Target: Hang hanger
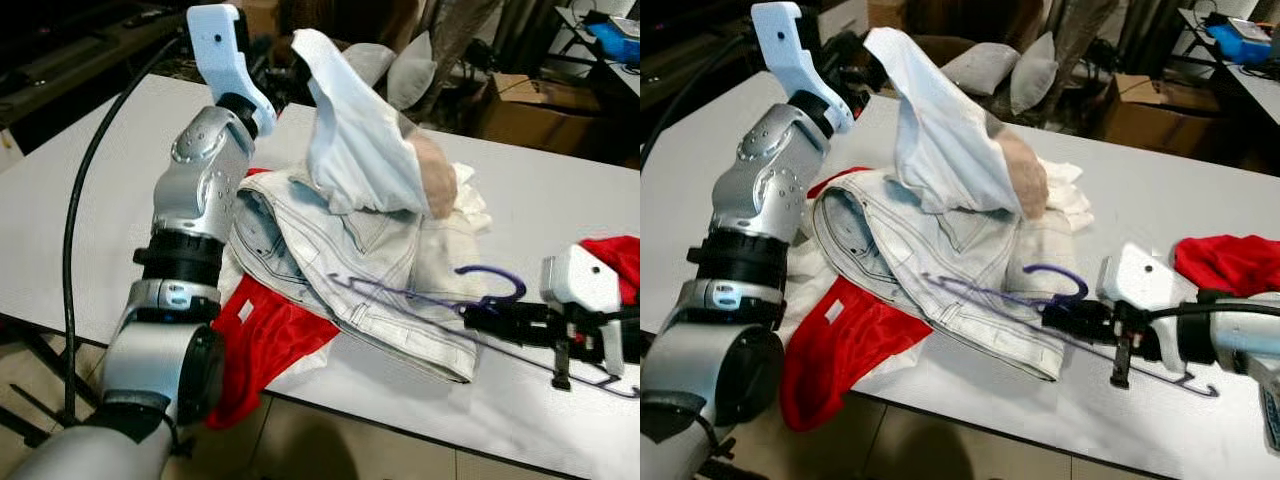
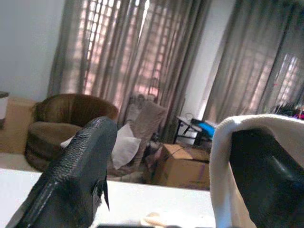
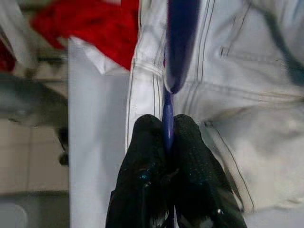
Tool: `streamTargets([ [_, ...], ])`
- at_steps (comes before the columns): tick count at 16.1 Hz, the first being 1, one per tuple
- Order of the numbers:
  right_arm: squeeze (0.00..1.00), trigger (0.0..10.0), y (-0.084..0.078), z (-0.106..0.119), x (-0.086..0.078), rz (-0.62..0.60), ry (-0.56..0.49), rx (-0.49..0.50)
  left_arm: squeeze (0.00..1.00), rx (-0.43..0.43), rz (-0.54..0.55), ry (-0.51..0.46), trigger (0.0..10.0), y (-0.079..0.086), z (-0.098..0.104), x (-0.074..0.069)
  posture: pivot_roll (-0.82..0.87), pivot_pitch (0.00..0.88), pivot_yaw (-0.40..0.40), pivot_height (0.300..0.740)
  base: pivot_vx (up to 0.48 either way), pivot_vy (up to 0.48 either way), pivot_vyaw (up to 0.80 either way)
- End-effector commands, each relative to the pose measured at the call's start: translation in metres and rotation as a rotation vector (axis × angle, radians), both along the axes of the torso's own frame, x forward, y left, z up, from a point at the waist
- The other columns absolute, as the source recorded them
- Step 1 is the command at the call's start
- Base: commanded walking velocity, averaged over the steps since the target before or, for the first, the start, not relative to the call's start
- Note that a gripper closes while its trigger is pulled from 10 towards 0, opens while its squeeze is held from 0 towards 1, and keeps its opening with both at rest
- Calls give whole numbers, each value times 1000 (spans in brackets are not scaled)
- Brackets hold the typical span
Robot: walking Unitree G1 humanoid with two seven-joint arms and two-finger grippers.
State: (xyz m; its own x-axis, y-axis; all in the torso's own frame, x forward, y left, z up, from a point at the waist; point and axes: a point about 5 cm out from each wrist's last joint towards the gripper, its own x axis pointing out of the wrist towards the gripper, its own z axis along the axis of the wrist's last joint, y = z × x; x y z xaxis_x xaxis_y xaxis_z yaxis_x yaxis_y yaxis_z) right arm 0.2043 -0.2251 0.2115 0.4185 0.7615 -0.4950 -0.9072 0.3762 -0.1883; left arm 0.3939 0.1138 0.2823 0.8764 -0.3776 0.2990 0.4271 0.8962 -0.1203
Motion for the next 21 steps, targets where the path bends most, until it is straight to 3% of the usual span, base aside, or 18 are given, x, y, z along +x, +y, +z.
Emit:
streamTargets([
  [1,0,10000,1,23,-1,20,-59,84,1000,145,17,61,10000,-1,-18,4,-70,0,-28,740,0,0,0],
  [2,0,10000,0,26,-2,18,-63,98,1000,186,25,74,10000,0,-23,5,-70,0,-28,740,0,0,0],
  [4,0,10000,-11,57,-3,-4,-156,197,1000,380,22,201,10000,8,-68,5,-81,0,-14,740,0,0,0],
  [5,0,10000,-17,67,-6,1,-172,239,1000,427,-10,231,10000,8,-81,3,-85,0,-11,740,0,0,0],
  [8,0,10000,-29,72,-1,-96,-210,240,1000,459,-87,251,10000,9,-98,-7,-88,0,-11,740,0,0,0],
  [10,0,10000,-35,71,18,-278,-267,289,1000,507,-299,194,10000,3,-89,-29,-82,0,-17,740,0,0,0],
  [12,0,10000,-39,66,33,-405,-284,304,1000,650,-507,154,10000,1,-87,-52,-77,0,-20,740,0,0,0],
  [13,0,10000,-35,56,40,-442,-268,334,1000,776,-625,114,10000,14,-79,-71,-66,0,-24,740,0,0,0],
  [14,0,10000,-33,53,40,-443,-262,334,1000,798,-633,100,10000,21,-72,-75,-55,0,-27,740,0,0,0],
  [17,0,10000,-33,42,47,-541,-252,335,1000,697,-673,26,10000,40,-34,-92,-42,0,-30,740,0,0,0],
  [18,0,10000,-33,37,49,-580,-252,328,157,648,-687,16,10000,46,-24,-97,-38,0,-31,740,0,0,0],
  [19,0,10000,-33,31,52,-637,-253,335,0,585,-637,3,10000,54,-13,-97,-33,0,-35,740,0,0,0],
  [21,0,10000,-35,24,57,-759,-258,335,0,424,-490,-2,10000,63,1,-84,-30,0,-39,740,0,0,0],
])
